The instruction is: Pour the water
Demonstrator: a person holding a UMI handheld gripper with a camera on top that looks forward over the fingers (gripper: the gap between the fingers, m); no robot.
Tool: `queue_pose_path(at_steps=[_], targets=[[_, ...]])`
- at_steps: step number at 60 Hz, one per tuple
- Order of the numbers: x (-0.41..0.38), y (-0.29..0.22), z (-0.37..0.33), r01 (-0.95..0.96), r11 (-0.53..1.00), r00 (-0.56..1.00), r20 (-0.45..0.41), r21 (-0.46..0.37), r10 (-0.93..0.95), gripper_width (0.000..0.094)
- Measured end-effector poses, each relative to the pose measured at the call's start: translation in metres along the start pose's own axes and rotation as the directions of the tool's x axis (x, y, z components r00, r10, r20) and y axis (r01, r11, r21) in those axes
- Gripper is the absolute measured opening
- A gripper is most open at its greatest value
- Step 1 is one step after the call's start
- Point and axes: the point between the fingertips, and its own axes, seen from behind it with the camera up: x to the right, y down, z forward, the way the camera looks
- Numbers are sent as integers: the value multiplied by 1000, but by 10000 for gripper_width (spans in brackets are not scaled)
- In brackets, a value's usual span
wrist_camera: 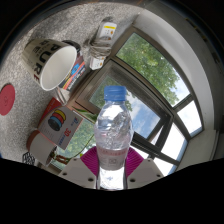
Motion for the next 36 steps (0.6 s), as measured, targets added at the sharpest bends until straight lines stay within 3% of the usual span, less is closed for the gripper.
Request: queue_pose_path(at_steps=[5, 9, 17, 24, 36], targets=[[42, 31, -3, -300, 952, 953, -47, -61, 298, 298], [66, 64, -12, -575, 813, 817, -108, -95, 566, 298], [71, 86, -35, -967, 243, 253, -163, -79, 954, 298], [26, 73, -44, -975, -206, -194, -140, -81, 971, 297], [-94, -5, -63, -831, -500, -487, -115, -244, 866, 299]])
